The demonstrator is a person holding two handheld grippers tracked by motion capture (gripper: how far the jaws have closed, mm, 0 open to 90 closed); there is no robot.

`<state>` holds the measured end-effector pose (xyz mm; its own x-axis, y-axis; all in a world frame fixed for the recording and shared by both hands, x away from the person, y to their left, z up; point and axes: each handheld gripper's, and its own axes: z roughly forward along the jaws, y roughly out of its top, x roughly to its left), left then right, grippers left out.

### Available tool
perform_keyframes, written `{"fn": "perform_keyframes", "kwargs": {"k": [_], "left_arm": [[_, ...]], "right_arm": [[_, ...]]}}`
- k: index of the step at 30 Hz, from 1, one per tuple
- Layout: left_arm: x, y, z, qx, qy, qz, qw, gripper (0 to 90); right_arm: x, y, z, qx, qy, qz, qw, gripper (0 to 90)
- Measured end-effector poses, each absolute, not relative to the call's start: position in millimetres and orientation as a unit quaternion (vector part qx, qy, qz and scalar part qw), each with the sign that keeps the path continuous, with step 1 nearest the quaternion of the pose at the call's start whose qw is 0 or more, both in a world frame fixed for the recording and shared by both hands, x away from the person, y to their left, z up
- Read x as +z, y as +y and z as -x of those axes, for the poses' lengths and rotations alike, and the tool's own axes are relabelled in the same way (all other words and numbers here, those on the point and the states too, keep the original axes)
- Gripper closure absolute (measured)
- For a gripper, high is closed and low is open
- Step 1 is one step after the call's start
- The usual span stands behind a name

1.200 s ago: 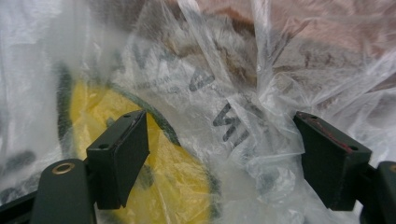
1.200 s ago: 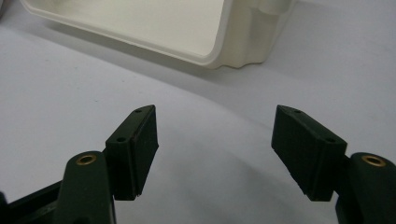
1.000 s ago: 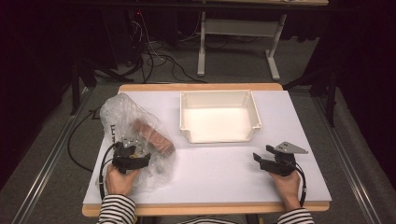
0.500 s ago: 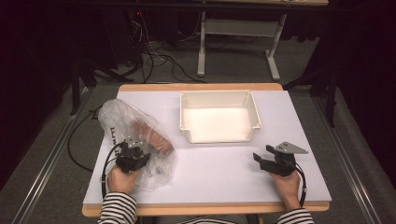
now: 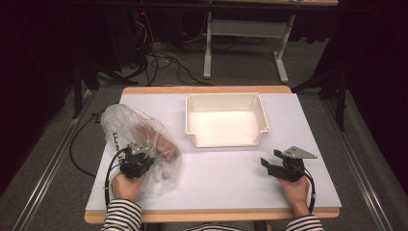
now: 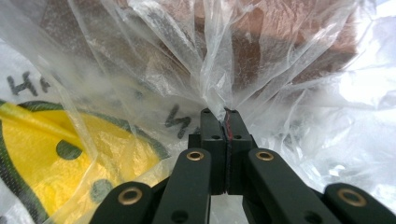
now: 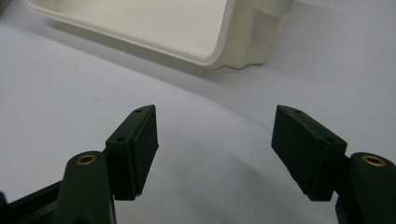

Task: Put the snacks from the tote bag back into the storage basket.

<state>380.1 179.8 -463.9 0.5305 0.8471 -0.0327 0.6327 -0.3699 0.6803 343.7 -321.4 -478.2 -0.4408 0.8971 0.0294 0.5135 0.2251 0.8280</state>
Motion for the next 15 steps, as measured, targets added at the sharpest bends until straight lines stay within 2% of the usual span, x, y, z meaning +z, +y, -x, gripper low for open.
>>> {"fn": "perform_keyframes", "kwargs": {"k": [15], "left_arm": [[-445,158,-365,0.170,0.414,-0.821,0.354,90.0]], "right_arm": [[-478,-321,-343,0.405,0.746,-0.471,0.239,31.5]]}}
